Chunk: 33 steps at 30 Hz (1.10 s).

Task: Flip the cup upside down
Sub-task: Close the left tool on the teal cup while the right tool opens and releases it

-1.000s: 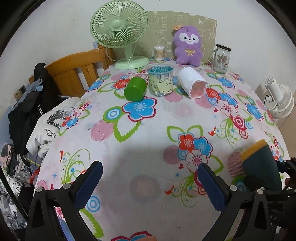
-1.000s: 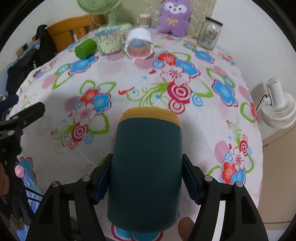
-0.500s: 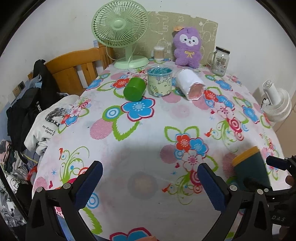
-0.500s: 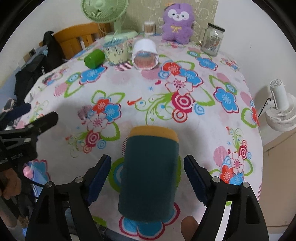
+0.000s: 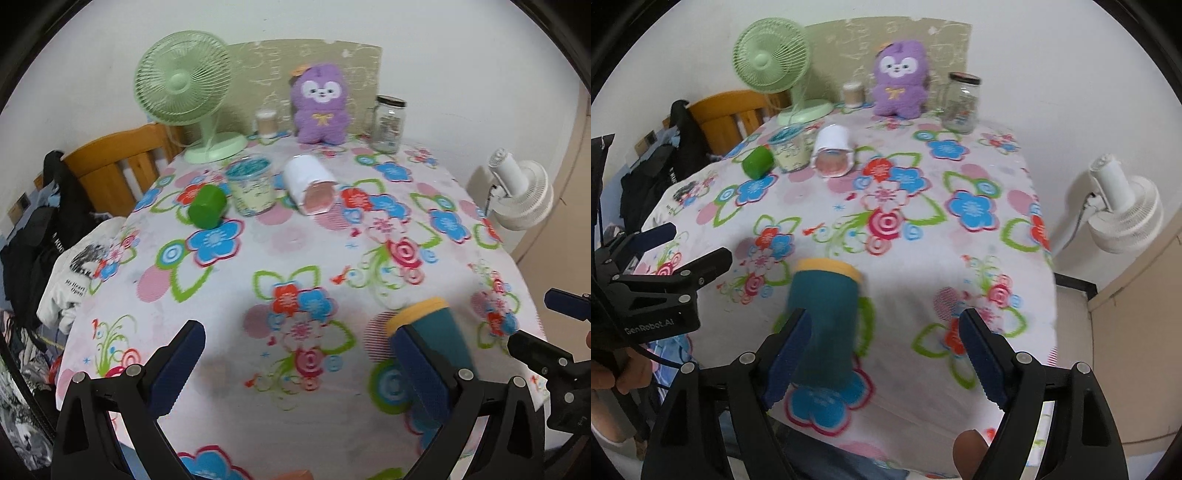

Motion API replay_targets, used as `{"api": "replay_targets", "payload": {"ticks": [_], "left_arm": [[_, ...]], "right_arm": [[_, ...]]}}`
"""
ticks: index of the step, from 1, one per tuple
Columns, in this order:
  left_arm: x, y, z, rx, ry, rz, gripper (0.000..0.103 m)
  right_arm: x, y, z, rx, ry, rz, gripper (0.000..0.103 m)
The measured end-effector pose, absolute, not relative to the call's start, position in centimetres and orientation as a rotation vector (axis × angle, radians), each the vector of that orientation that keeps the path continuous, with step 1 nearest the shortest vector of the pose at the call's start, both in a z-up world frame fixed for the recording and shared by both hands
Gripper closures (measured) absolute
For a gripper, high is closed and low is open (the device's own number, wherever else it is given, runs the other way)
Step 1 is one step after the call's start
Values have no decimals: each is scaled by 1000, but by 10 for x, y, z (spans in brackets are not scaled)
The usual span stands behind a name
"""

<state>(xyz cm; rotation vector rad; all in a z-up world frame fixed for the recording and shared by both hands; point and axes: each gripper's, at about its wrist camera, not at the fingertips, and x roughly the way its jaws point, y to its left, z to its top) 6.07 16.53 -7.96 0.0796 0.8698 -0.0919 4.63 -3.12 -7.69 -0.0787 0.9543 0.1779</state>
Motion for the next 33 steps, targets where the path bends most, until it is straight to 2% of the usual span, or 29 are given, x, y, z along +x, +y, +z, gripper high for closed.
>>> {"api": "replay_targets", "payload": {"ticks": [14, 29, 33], "left_arm": [[62, 90, -93, 60, 954, -218, 0], [72, 57, -130, 61, 1103, -260, 0], [75, 59, -137, 65, 1127, -236, 8]], "right_arm": [[15, -152, -92, 19, 966, -9, 19], [14, -184, -120, 101, 997, -11, 19], [17, -184, -127, 113, 1008, 2, 19]]}}
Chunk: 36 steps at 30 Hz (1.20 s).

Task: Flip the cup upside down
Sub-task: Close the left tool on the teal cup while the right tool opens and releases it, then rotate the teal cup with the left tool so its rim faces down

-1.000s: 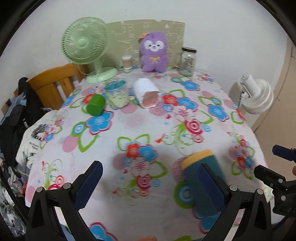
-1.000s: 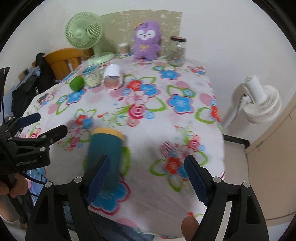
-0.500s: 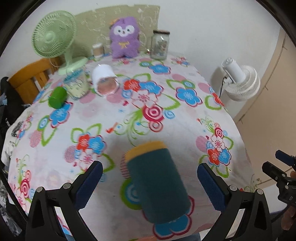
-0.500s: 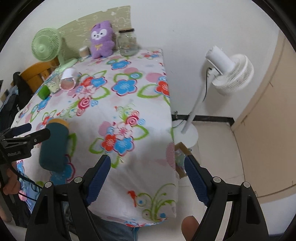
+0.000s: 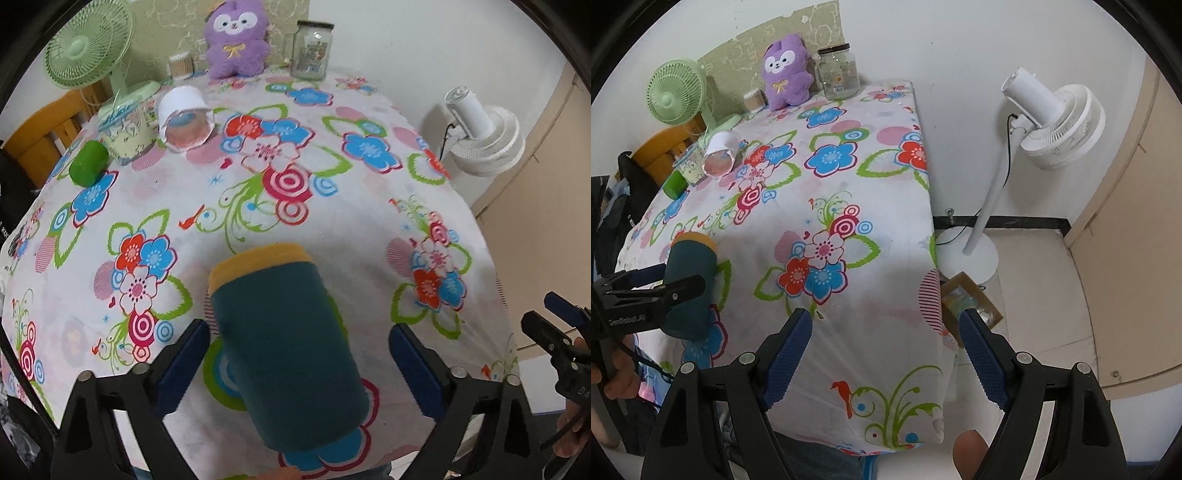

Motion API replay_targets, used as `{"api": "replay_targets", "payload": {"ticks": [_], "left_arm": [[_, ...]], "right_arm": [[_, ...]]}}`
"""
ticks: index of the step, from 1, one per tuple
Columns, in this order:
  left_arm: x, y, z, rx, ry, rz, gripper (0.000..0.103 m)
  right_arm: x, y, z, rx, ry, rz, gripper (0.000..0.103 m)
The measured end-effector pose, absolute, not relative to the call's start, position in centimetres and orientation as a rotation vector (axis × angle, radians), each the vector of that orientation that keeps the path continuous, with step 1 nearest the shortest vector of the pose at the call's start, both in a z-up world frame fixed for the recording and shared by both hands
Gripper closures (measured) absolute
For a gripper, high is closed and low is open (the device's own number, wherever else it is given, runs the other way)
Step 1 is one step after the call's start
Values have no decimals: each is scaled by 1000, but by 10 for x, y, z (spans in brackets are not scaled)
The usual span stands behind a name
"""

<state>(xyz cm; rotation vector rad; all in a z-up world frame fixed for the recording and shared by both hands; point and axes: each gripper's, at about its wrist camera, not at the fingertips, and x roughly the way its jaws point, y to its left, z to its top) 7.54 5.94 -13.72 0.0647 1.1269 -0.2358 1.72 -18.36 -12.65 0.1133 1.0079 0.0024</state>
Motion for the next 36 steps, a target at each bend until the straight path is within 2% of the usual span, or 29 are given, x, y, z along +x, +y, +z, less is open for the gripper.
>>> {"api": "replay_targets", "payload": {"ticks": [2, 5, 12, 20, 27, 36], "left_arm": [[78, 62, -142, 59, 1146, -231, 12], [79, 64, -148, 58, 1168, -220, 23], [76, 68, -144, 67, 1167, -246, 25], [85, 83, -117, 121, 1155, -285, 28], [96, 109, -87, 176, 1140, -275, 39], [93, 121, -94, 174, 1160, -253, 40]], "right_arm": [[17, -184, -128, 115, 1011, 4, 19], [17, -184, -129, 118, 1010, 2, 19], [17, -183, -132, 133, 1010, 13, 19], [18, -175, -134, 136, 1004, 47, 19], [18, -170, -142, 155, 1004, 76, 19], [17, -171, -144, 155, 1006, 75, 19]]}}
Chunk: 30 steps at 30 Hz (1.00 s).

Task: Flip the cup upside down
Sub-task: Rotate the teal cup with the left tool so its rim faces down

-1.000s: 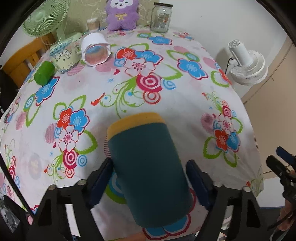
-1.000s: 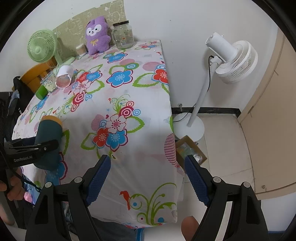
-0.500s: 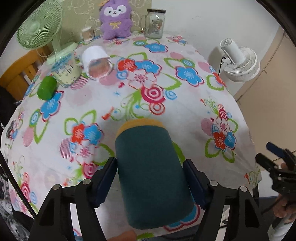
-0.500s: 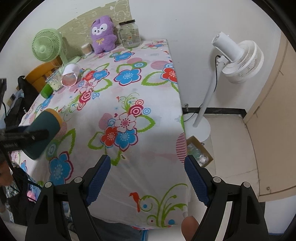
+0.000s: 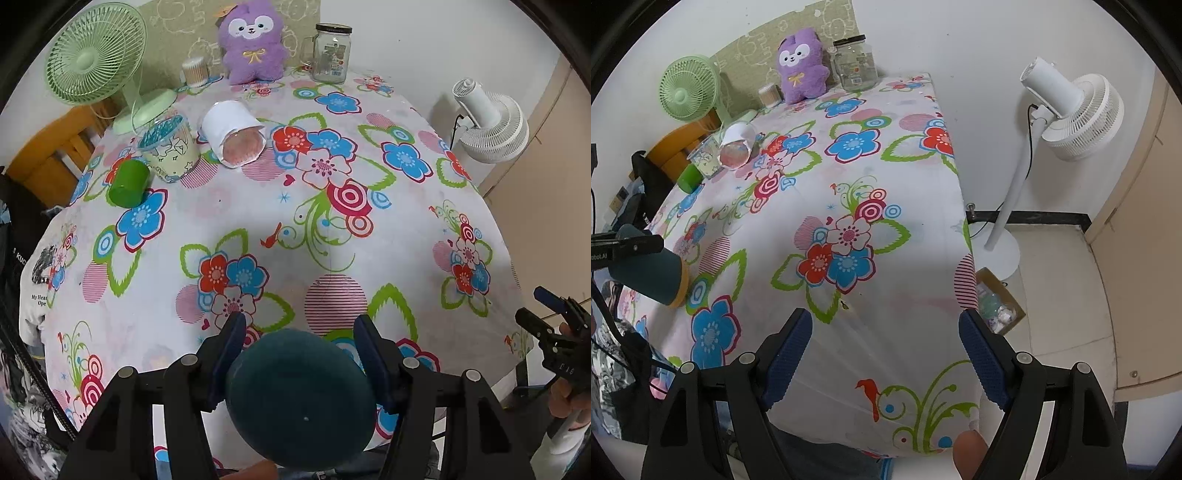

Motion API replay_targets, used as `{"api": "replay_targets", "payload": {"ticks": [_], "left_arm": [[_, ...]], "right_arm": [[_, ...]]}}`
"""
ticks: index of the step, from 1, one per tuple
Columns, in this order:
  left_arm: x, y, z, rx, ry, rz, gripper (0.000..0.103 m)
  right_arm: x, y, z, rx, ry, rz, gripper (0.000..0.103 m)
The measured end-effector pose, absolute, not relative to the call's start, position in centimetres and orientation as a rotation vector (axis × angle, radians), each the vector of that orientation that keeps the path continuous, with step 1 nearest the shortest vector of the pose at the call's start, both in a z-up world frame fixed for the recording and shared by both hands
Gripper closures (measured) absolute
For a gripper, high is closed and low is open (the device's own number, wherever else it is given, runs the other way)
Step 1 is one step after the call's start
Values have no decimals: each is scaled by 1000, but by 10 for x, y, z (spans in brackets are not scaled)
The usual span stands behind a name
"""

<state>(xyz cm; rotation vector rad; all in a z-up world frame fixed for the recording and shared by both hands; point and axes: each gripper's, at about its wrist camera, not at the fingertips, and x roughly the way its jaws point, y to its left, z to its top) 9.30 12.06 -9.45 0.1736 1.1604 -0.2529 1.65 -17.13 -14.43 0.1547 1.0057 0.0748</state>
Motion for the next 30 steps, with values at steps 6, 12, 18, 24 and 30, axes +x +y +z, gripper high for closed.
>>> {"api": "replay_targets", "payload": {"ticks": [6, 12, 18, 24, 30], "left_arm": [[88, 120, -92, 189, 1160, -259, 40], [90, 121, -86, 205, 1160, -258, 40], [92, 120, -81, 218, 1156, -269, 40], [99, 117, -89, 211, 1180, -282, 40], [109, 117, -108, 192, 1232, -277, 40]], "right_arm": [[16, -170, -144, 157, 1006, 77, 19], [14, -164, -142, 144, 1000, 89, 19], [12, -154, -138, 121, 991, 108, 19], [11, -144, -137, 107, 983, 135, 19], [11, -139, -137, 84, 985, 137, 19]]}}
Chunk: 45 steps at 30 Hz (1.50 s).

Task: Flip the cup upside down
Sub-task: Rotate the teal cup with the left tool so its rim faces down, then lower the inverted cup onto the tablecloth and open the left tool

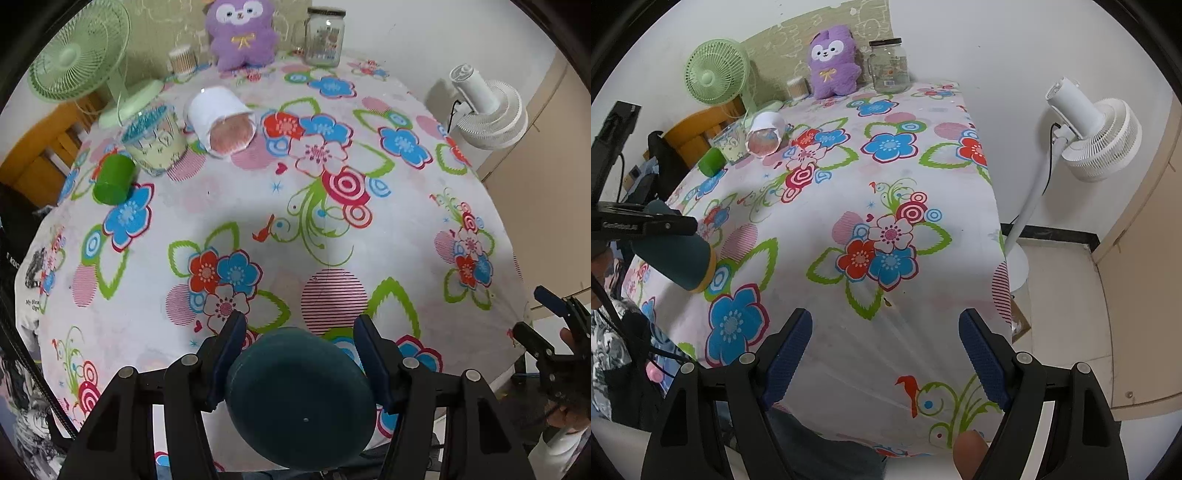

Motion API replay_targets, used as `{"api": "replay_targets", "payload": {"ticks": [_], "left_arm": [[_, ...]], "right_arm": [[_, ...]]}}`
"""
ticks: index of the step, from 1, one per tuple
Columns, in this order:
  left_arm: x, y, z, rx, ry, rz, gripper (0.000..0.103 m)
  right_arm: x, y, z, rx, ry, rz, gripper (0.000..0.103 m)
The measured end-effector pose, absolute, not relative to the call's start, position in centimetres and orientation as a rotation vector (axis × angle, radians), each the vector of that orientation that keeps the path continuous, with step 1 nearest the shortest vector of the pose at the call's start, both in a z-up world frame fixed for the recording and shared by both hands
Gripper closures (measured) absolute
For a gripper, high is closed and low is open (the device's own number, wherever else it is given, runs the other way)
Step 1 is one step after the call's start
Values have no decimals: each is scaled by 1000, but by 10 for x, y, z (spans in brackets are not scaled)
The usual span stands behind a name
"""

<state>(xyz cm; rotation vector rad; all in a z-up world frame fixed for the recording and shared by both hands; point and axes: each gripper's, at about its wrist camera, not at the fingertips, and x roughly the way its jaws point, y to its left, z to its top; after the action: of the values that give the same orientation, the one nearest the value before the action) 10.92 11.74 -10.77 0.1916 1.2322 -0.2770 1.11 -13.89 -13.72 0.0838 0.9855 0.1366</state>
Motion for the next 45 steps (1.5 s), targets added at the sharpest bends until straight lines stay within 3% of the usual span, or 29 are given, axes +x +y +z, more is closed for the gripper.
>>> {"api": "replay_targets", "payload": {"ticks": [14, 16, 21, 30, 39, 41, 45], "left_arm": [[109, 116, -102, 227, 1204, -271, 40], [108, 115, -97, 246, 1184, -263, 26], [103, 116, -83, 279, 1122, -259, 14], [87, 136, -52, 235, 1018, -242, 9], [55, 189, -15, 55, 780, -104, 4], [47, 199, -9, 30, 718, -67, 3], [34, 216, -3, -21, 638, -12, 0]], "right_arm": [[10, -135, -135, 77, 977, 142, 19], [12, -134, -134, 78, 978, 143, 19], [13, -129, -128, 66, 966, 151, 19], [14, -99, -101, 13, 890, 227, 19], [11, -53, -69, -45, 759, 245, 19], [7, -39, -60, -67, 707, 233, 6], [-4, -13, -45, -110, 596, 197, 2]]}}
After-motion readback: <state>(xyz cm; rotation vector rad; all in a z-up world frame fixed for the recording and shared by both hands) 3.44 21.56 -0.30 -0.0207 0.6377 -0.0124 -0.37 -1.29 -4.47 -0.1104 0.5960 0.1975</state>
